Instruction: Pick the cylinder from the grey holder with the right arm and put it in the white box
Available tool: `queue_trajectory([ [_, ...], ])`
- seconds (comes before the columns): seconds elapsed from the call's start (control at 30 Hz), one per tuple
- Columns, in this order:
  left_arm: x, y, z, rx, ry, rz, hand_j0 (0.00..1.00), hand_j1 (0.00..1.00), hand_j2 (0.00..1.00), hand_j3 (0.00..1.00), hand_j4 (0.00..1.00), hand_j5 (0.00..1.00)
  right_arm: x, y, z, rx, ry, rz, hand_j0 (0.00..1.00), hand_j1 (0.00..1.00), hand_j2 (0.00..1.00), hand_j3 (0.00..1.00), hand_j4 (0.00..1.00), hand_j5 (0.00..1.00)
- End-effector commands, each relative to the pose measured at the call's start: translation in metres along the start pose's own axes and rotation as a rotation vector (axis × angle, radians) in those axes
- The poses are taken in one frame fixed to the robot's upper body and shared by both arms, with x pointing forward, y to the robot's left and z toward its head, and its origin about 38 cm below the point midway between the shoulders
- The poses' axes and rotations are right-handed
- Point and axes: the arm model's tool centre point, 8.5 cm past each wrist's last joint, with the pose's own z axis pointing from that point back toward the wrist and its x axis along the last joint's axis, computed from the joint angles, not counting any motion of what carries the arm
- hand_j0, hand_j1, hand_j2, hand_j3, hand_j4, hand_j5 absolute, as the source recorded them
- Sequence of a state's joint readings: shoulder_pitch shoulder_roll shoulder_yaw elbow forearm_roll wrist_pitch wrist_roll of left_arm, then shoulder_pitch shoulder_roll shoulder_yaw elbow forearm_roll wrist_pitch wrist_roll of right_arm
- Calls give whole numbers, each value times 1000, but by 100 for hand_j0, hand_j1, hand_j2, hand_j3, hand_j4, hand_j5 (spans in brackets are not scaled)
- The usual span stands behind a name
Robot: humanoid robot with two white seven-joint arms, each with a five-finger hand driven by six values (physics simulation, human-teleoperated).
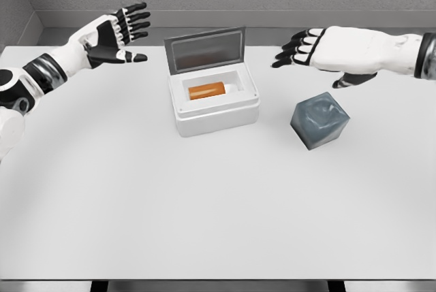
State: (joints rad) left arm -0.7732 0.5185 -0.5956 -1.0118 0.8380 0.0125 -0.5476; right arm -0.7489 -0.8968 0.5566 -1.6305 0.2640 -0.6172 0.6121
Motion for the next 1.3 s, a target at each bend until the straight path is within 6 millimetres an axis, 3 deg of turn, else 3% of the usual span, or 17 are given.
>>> queue_trajectory([
  [0.0,-5,-5,-7,-6,0,20,100,100,100,100,100,100,14,-79,71,-230,33,88,100,100,100,100,100,100],
  [0.07,-4,-7,-10,-11,-5,24,100,100,100,100,100,100,16,-58,78,-296,-6,-44,100,100,100,100,100,100],
  [0.17,-3,-13,-17,-25,-12,28,100,100,100,100,100,100,22,-24,72,-344,-79,-227,100,100,100,100,100,100],
  [0.27,-1,-14,-19,-29,-11,24,100,100,100,100,100,100,30,27,65,-449,-70,-387,100,100,100,100,100,100],
  [0.37,-2,-20,-24,-41,-15,32,100,100,100,100,100,100,40,55,55,-462,-76,-471,100,100,100,100,100,100],
  [0.73,-7,-30,-29,-65,-12,32,100,100,100,100,100,100,43,65,53,-463,-75,-502,100,100,100,100,100,100],
  [1.03,2,-47,-28,-119,-50,13,100,100,100,100,100,100,44,67,53,-461,-73,-506,100,100,100,100,100,100],
  [1.27,4,-48,-21,-125,-53,-1,100,100,100,100,100,100,44,67,53,-461,-73,-506,100,100,100,100,100,100],
])
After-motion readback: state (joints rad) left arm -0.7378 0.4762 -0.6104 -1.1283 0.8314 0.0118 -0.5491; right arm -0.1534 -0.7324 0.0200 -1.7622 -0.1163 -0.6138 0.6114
